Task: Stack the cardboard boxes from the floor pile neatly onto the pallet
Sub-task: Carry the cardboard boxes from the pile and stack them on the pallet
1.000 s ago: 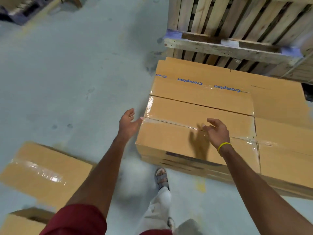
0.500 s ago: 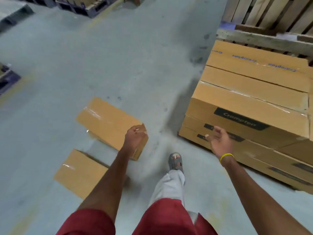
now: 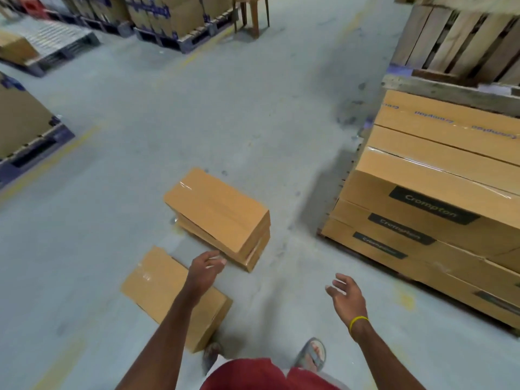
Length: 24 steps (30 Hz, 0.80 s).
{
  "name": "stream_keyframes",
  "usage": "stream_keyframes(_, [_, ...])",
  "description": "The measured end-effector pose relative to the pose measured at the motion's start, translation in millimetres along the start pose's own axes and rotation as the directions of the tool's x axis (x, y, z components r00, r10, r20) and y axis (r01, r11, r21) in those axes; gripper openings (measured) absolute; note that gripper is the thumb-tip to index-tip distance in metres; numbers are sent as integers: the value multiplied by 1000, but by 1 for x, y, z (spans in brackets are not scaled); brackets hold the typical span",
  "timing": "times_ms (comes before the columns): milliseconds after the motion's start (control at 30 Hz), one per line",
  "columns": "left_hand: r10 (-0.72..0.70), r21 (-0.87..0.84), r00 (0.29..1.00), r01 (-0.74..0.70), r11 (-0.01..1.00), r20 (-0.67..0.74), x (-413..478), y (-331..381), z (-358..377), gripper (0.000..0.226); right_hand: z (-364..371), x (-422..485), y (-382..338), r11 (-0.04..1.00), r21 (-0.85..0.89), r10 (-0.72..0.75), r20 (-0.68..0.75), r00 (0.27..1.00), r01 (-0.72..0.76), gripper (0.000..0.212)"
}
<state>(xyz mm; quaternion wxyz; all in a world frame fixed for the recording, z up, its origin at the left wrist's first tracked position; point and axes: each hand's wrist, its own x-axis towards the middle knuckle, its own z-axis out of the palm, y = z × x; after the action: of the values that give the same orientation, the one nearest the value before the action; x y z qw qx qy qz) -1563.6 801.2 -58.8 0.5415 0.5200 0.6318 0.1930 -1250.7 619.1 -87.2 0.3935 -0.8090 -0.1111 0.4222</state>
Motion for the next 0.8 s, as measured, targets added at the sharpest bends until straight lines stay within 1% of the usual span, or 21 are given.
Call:
stream_keyframes(100, [-11, -36, 999, 12, 999, 31, 2, -14, -35, 27, 29, -19, 5, 1000, -1, 6, -19, 1000, -6, 32])
stream_keyframes(200, [-11, -35, 998, 14, 999, 59, 14, -34, -79, 25, 70, -34, 11, 999, 23, 25, -73, 997, -23, 30])
stream_keyframes(267, [-10, -9, 998, 11, 1000, 69, 21, -47, -106, 24, 96, -45, 19, 996, 64, 61, -100, 993, -54, 27])
stream_keyframes(400, [-34, 57, 994, 29, 998, 106, 44, -72, -161, 26, 161, -78, 31, 967, 225, 152, -145, 978, -117, 24])
stream_keyframes(500, [-50, 119, 991, 36, 992, 120, 55, -87, -192, 28, 202, -104, 31, 940, 294, 212, -114, 971, -171, 30])
stream_keyframes(567, [-47, 141, 994, 33, 989, 98, 61, -93, -206, 27, 225, -117, 32, 928, 307, 244, -71, 967, -212, 32])
stream_keyframes(733, [-81, 104, 994, 73, 992, 78, 71, -94, -223, 30, 261, -120, 31, 942, 215, 255, 37, 966, -256, 27])
stream_keyframes(800, [-106, 56, 993, 103, 993, 57, 72, -91, -230, 30, 270, -113, 28, 948, 163, 266, 71, 961, -275, 25])
